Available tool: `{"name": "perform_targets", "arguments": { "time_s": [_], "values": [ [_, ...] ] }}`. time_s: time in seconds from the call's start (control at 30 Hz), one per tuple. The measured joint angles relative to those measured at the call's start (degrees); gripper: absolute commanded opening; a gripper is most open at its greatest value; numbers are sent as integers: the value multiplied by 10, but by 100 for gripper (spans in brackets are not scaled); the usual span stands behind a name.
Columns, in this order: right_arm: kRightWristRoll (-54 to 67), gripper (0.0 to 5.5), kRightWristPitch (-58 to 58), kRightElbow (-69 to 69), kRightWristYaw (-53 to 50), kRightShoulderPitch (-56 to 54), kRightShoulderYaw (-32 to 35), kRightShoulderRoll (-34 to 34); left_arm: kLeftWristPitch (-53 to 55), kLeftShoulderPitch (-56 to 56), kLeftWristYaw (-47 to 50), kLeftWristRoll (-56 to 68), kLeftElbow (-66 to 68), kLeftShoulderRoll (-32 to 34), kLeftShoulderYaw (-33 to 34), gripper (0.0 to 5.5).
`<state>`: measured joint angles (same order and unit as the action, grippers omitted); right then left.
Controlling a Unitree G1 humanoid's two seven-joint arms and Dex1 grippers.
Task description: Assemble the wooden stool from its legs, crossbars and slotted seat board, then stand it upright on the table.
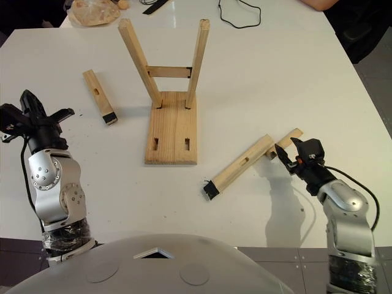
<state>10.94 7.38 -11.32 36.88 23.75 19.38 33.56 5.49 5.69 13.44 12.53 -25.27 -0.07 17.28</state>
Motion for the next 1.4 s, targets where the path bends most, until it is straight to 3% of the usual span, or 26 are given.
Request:
{"name": "perform_targets", "arguments": {
  "time_s": [0.17,0.37,0.53,0.7,0.83,1.03,1.1,1.3,1.4],
  "values": [
    [-17,243,-124,54,66,0,-1,51,3,12,-16,11,-1,-5,-1,0],
    [-48,243,-258,69,108,52,-41,54,14,17,-36,21,0,-6,-11,0],
    [-103,243,-377,165,75,40,-76,47,15,11,-51,21,14,-1,-13,0],
    [-163,243,-474,278,-18,-58,-132,13,15,-26,-67,21,39,18,-11,0],
    [-210,243,-453,346,-94,-175,-171,-31,22,-57,-77,22,61,28,-10,0],
    [-222,243,-394,347,-137,-217,-190,-64,24,-61,-78,22,70,34,-6,0],
    [-210,243,-373,330,-144,-204,-183,-65,24,-61,-77,22,70,33,-7,0],
    [-108,332,-277,177,-147,-81,-102,-62,24,-35,-73,22,60,18,-6,0],
    [-92,371,-242,124,-146,-53,-96,-62,23,-26,-72,22,57,11,-6,0]
  ]
}}
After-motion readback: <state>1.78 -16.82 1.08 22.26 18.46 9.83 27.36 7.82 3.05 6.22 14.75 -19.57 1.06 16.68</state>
